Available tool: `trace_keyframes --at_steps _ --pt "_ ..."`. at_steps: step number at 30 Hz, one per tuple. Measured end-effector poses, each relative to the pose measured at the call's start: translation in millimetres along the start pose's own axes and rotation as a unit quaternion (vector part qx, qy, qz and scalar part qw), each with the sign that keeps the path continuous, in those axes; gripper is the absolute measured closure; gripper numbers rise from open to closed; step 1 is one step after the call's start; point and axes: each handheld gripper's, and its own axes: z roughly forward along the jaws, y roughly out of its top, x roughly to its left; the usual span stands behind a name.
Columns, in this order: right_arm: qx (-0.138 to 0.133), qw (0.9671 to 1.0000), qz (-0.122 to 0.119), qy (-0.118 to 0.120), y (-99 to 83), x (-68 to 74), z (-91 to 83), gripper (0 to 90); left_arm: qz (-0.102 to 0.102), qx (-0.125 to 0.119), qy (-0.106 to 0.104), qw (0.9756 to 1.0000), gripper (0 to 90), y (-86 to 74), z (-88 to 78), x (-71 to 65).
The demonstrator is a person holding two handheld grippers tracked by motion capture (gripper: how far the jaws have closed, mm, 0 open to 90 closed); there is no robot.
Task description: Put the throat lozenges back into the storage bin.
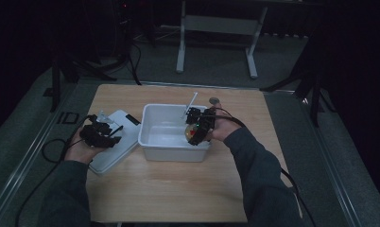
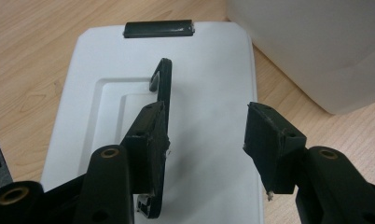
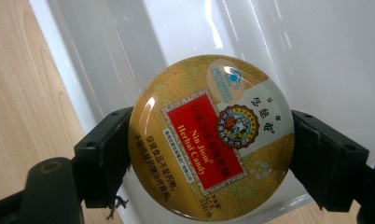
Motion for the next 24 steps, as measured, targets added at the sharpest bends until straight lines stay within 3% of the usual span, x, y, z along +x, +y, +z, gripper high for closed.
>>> trace_keyframes --at_steps 24 --pt "-0.017 0.9998 0.004 -0.010 -2.2 -0.4 -4.1 16.8 0.000 0.000 0.001 1.0000 48.2 -0.2 0.3 -0.2"
